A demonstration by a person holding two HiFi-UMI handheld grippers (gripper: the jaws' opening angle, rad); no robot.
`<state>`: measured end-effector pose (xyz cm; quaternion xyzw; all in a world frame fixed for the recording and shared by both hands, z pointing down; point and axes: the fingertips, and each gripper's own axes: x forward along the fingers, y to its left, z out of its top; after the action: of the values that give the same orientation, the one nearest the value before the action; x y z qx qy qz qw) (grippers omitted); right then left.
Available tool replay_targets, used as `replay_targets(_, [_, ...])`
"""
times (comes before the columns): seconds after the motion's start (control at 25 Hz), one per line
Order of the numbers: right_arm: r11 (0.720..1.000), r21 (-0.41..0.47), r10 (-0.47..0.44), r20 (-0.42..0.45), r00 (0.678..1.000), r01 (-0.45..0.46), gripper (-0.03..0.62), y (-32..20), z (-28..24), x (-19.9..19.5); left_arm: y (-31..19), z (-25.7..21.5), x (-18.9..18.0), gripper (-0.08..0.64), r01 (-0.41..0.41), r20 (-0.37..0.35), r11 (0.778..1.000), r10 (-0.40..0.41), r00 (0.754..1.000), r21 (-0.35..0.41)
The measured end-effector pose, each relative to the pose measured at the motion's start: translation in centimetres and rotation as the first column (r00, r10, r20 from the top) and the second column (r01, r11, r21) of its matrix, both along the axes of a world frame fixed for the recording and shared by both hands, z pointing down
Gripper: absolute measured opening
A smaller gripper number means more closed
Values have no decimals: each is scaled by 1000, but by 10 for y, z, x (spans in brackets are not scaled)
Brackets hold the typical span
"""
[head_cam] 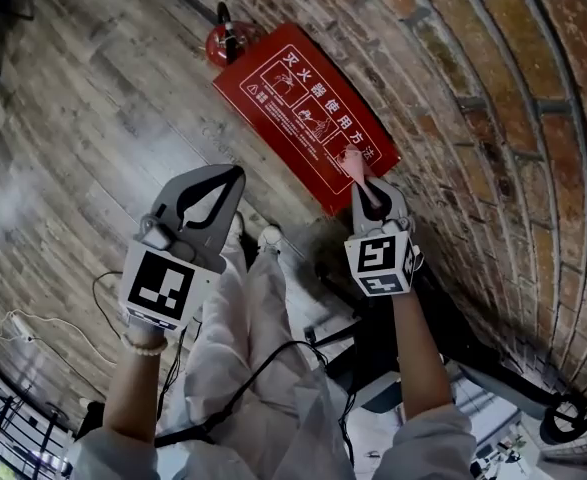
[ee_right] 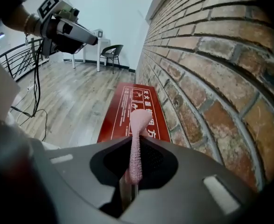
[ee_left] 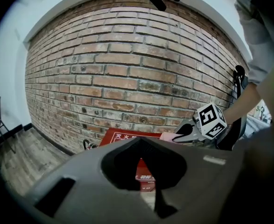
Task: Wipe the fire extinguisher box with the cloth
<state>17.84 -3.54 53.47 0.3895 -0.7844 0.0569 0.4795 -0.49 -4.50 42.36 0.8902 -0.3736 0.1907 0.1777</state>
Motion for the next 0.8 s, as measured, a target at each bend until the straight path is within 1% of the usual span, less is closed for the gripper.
replay_targets(0.2, [996,33,-80,29,996,79,29,-26,-9,-42,-3,2,-22,0,36,3,999,-36,999,0])
replay_targets(0.4, [982,66,-178,34,983,175,29,-53,-12,-85,-5,7,-47,0,84,7,996,-84,996,-9])
replay_targets(0.52, [969,89,-235,35,971,231,29,-71,-15,-110,-6,9,-62,0,110,13,994,-110,994,-9])
replay_targets(0.8, [926,120,-363,34,931,357,28,-101,-12,-168,-2,9,-83,0,155,13,988,-155,988,-6])
